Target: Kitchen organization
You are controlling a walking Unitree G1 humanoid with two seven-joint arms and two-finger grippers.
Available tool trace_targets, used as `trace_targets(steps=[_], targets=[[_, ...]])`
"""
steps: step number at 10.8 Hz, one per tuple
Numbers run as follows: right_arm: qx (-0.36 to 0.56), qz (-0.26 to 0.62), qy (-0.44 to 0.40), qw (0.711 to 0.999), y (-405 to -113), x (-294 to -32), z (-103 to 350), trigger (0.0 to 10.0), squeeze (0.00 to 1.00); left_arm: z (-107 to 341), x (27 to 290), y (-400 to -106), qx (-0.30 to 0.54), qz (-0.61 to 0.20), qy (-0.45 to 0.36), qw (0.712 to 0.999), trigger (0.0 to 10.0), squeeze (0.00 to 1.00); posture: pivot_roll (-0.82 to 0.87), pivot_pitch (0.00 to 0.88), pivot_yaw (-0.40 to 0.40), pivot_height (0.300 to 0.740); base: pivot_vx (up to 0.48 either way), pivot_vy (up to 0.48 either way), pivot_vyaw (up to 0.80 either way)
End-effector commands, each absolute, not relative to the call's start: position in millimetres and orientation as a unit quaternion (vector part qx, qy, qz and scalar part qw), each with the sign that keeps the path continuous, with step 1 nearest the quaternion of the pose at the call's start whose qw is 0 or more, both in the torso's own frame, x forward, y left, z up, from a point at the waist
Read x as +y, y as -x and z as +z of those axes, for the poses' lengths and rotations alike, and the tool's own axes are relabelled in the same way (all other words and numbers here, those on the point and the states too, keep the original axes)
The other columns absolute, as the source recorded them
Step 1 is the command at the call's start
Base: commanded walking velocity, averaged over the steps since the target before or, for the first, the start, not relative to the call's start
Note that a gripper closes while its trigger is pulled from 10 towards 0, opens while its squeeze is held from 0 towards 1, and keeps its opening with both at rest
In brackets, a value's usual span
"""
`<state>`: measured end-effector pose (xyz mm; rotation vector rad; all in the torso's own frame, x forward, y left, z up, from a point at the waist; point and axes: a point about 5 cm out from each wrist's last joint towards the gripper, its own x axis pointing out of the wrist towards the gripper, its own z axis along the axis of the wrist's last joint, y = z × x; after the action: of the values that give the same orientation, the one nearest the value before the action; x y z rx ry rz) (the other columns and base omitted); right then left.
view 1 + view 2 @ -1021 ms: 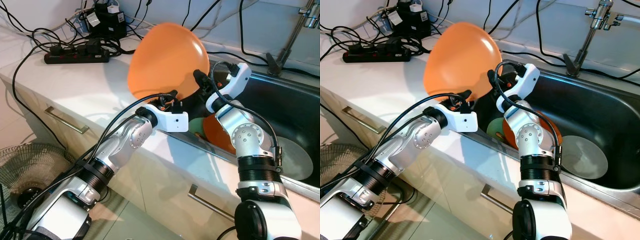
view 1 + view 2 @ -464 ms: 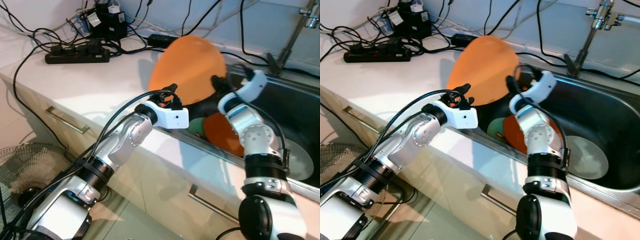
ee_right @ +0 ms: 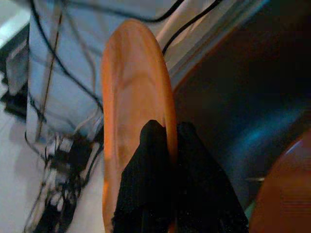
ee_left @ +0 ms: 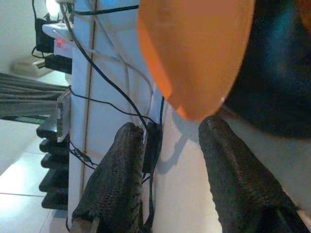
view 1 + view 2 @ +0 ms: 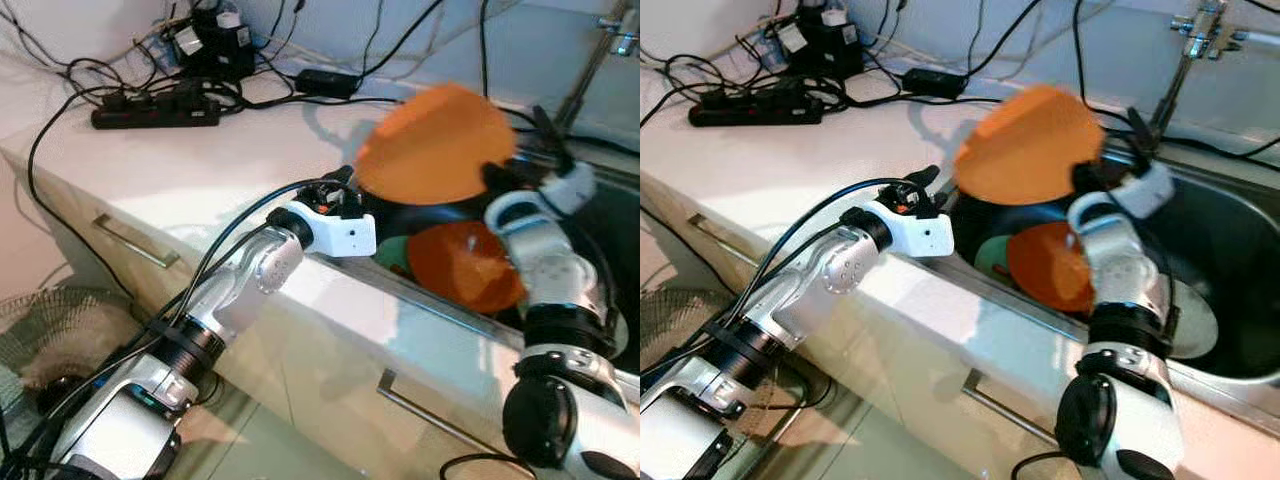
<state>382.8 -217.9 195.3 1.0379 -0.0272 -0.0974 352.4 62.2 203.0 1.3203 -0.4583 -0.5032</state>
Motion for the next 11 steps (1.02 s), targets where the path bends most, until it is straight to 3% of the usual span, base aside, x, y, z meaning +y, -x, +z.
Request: trace_targets(steps=[1,2,4,7,8,9,10,11], targets=[[-0.039,-0.042,-0.508,0.86,-385,-221,208,0.0,0.0,204,65,-352,-0.209,-0.222,-0.596,0.743,10.0,0.0,0.18,0.037,0.042,0.74,0.0,0.0,0.0],[-0.037,-0.059,-0.513,0.855,-383,-228,203,0.0,0.0,202,69,-351,-0.204,-0.218,-0.59,0.751,10.0,0.0,0.17,0.038,0.045,0.74,0.0,0.0,0.0],[-0.04,-0.083,-0.472,0.877,-378,-245,196,0.0,0.0,199,88,-356,-0.183,-0.187,-0.556,0.789,10.0,0.0,0.17,0.048,0.041,0.74,0.0,0.0,0.0],[-0.016,-0.126,-0.429,0.895,-372,-262,179,0.0,0.0,200,119,-365,-0.146,-0.124,-0.469,0.862,10.0,0.0,0.18,0.054,0.04,0.74,0.0,0.0,0.0],[-0.008,-0.127,-0.391,0.912,-372,-260,176,10.0,0.0,200,131,-367,-0.131,-0.097,-0.385,0.908,10.0,0.0,0.18,0.056,0.041,0.74,0.0,0.0,0.0],[-0.008,-0.131,-0.334,0.933,-373,-258,175,10.0,0.0,198,135,-367,-0.118,-0.087,-0.288,0.946,10.0,0.0,0.18,0.058,0.039,0.74,0.0,0.0,0.0],[-0.001,-0.139,-0.27,0.953,-373,-258,174,10.0,0.0,198,135,-365,-0.115,-0.089,-0.235,0.961,10.0,0.0,0.18,0.06,0.038,0.74,0.0,0.0,0.0],[0.001,-0.144,-0.258,0.955,-374,-259,173,10.0,0.0,200,134,-363,-0.114,-0.088,-0.196,0.97,10.0,0.0,0.18,0.062,0.035,0.74,0.0,0.0,0.0]])
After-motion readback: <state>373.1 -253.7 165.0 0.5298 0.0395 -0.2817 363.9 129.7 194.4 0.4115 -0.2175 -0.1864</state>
